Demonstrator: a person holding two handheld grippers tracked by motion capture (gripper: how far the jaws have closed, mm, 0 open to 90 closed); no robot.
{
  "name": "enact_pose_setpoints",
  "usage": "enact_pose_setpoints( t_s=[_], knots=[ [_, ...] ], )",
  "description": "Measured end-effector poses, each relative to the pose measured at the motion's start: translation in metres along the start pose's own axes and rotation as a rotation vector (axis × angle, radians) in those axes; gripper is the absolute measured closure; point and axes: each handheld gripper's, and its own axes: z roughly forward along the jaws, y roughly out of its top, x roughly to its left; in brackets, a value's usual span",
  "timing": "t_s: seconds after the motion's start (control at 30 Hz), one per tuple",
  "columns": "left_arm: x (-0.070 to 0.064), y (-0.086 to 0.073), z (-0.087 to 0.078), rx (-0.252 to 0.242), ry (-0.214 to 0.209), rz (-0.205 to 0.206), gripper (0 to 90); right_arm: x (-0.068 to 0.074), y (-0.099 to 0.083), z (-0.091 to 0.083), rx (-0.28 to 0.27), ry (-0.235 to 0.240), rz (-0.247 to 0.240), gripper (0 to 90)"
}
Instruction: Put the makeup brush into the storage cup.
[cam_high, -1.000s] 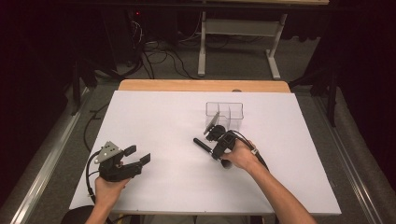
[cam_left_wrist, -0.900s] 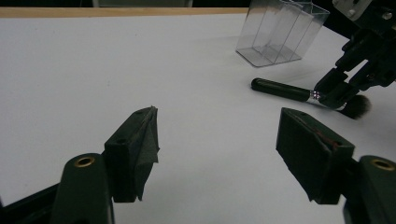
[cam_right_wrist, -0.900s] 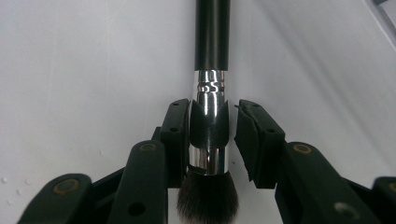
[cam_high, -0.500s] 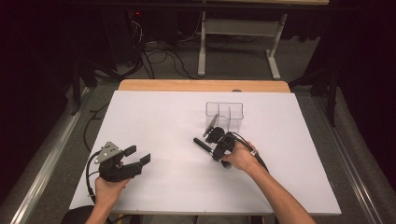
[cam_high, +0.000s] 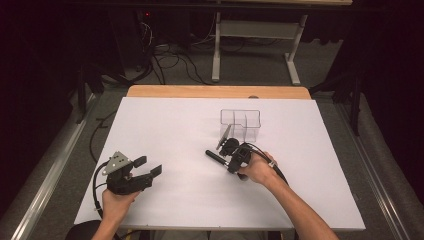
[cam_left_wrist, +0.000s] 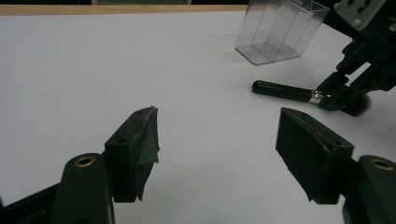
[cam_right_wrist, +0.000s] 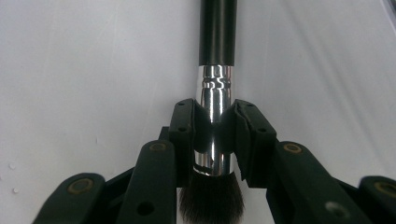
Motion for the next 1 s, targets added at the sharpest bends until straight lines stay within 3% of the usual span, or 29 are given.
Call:
enact_pose_setpoints(
  t_s=[0.17, 1.0],
  knots=[
    [0.000, 0.000, 0.000, -0.002, -0.004, -0.006, 30.2, 0.001, -0.001, -0.002, -0.016, -0.008, -0.026, 72.6],
    [0.000, 0.001, -0.001, 0.000, -0.012, -0.006, 30.2, 0.004, -0.019, -0.022, -0.121, 0.018, -0.044, 72.7]
  ],
)
